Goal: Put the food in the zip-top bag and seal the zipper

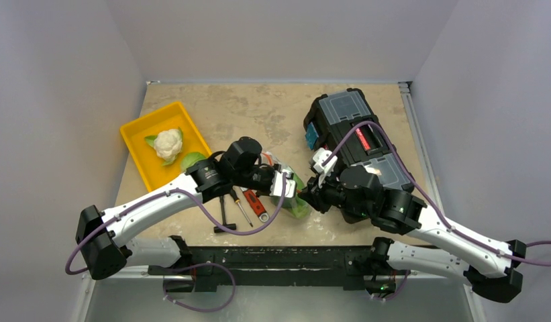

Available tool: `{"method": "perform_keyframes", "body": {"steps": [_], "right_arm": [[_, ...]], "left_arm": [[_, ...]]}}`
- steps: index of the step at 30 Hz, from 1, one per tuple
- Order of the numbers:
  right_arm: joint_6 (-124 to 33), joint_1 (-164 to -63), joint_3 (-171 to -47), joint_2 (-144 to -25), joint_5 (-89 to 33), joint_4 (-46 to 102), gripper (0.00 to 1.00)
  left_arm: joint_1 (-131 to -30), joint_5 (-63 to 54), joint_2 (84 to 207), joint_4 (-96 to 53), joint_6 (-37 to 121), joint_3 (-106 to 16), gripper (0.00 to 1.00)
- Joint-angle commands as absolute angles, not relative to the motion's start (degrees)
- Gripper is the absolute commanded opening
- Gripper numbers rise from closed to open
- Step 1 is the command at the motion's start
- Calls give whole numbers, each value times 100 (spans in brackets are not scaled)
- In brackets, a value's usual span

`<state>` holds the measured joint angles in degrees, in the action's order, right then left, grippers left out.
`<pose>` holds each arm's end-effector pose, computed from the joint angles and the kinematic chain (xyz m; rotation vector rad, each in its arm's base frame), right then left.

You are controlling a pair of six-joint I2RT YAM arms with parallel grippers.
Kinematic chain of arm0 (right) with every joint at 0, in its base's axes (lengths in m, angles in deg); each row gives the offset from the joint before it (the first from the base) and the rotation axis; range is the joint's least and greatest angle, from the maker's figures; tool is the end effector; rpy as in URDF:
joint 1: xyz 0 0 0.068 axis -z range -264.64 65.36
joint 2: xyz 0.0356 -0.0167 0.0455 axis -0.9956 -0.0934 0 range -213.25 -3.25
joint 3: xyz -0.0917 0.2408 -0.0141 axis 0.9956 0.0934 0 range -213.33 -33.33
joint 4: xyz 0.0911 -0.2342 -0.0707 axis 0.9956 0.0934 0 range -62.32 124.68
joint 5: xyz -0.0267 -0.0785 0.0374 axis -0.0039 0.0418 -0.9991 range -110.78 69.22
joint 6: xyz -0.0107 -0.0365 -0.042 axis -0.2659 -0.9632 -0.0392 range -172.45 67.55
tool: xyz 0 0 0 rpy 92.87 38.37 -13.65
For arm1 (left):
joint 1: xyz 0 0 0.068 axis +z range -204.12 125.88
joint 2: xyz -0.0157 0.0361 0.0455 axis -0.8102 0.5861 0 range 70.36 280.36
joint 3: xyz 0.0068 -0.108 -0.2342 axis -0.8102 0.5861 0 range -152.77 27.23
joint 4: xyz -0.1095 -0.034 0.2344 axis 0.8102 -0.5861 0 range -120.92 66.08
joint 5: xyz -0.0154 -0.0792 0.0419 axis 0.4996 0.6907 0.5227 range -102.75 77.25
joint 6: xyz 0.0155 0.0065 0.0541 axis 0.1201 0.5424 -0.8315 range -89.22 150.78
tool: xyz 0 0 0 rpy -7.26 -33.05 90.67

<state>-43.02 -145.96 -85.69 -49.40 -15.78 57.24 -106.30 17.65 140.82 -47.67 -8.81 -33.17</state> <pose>0.0935 0.1638 0.3340 -0.8428 1.8664 0.7062 0.1545 -0.2318 0.3040 1.7423 1.2593 -0.6990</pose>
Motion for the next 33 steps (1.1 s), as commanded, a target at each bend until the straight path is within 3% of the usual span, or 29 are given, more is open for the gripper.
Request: {"method": "perform_keyframes", "body": {"steps": [1, 6, 33], "right_arm": [[-4453, -14590, -8763, -4945, -1538, 5583, 8], [-4488, -14590, -8722, -4943, -1685, 5458, 0], [-5202, -14590, -8199, -5494, -2357, 3394, 0]], "left_arm": [[-10606, 2046, 13900, -4666, -815, -3504, 0], [-10611, 2197, 13903, -4694, -815, -3517, 0], [-10607, 2730, 13714, -4703, -919, -3473, 0]]}}
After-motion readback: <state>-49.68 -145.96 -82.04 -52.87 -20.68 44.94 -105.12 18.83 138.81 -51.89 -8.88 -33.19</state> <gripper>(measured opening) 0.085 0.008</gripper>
